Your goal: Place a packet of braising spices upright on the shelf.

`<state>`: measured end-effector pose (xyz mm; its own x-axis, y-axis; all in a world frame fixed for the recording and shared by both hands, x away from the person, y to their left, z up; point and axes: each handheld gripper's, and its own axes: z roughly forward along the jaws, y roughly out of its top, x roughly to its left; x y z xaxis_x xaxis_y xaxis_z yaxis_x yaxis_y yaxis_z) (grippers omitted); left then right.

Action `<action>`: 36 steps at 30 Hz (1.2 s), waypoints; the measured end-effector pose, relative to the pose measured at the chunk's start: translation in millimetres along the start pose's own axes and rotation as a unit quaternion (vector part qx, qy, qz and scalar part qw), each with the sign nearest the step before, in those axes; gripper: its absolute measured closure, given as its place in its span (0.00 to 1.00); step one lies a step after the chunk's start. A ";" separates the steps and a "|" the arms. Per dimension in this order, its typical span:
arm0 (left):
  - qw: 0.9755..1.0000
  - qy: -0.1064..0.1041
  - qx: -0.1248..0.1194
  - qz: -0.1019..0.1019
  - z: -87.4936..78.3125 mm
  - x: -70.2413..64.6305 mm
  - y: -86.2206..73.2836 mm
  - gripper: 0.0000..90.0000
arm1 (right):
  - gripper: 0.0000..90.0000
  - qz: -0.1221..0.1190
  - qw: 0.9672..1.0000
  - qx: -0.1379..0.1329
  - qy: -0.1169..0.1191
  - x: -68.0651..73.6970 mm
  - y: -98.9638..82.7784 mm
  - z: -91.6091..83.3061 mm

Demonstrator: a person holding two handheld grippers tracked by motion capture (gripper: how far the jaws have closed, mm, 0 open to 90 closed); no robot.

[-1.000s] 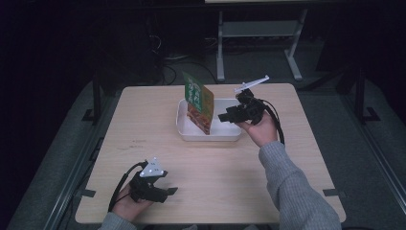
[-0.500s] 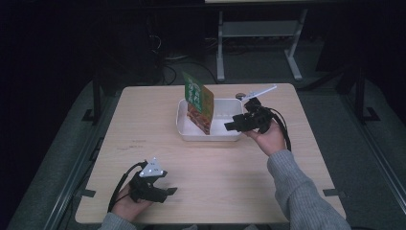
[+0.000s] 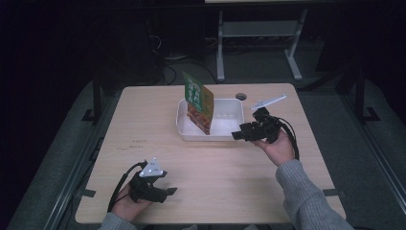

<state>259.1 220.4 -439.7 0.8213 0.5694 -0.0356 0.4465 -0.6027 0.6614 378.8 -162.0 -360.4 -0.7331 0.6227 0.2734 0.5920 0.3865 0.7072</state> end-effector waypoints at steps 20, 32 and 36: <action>1.000 0.000 0.002 -0.001 0.5 0.5 -0.9 0.33 | 0.48 0.008 1.000 0.007 0.013 7.0 -44.0 -10.8; 1.000 -0.001 0.002 -0.001 0.6 0.4 -1.2 0.33 | 0.47 0.016 1.000 0.014 0.020 12.4 -73.1 -12.4; 1.000 -0.002 0.002 0.001 0.7 0.4 -1.4 0.32 | 0.45 0.016 1.000 0.010 0.014 15.1 -87.0 -13.0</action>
<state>259.1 221.1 -441.2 0.8230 0.5668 -0.0374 0.4470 -0.6057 0.6582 311.9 -195.1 -409.4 -0.7225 0.6161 0.3137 0.6219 0.3809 0.6842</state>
